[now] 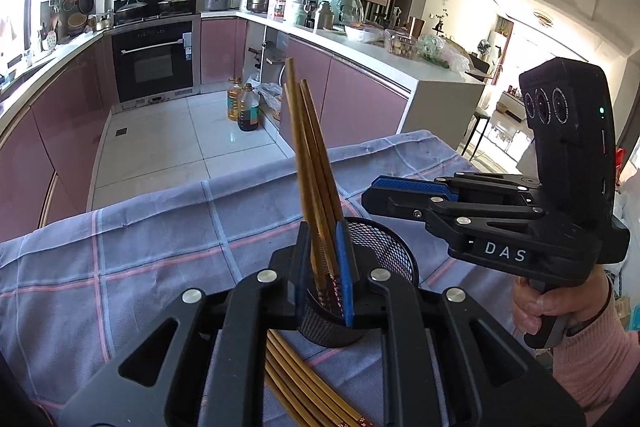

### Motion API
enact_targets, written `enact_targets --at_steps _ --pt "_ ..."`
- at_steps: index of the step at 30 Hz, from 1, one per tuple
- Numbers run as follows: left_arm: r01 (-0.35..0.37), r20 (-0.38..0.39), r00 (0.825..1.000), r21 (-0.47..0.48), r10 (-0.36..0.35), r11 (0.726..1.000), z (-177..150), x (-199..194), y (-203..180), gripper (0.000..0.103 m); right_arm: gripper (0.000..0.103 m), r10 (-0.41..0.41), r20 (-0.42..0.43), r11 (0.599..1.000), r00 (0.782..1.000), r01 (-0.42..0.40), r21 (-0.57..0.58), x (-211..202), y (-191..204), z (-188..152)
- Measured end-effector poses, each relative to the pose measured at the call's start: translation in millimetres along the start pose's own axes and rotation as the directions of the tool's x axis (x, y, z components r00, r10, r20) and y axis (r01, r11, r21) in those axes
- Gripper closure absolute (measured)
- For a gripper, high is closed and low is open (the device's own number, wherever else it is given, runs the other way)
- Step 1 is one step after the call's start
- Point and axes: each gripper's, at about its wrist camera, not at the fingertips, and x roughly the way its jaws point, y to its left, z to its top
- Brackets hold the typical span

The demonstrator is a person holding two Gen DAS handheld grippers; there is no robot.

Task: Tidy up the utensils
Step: 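Release the chopstick into the cup and pull the right gripper back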

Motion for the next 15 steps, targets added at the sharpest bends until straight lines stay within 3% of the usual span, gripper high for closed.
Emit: enact_targets --at_steps 7,15 --pt "-0.022 0.057 0.998 -0.053 0.025 0.998 -18.3 -19.2 18.0 0.086 0.068 0.005 0.055 0.998 0.998 -0.002 -0.056 -25.8 17.5 -12.5" --pt "-0.090 0.115 0.988 -0.089 0.100 0.992 -61.1 -59.3 39.2 0.065 0.059 0.106 0.038 0.986 0.994 -0.100 -0.136 -45.1 52.0 -48.3"
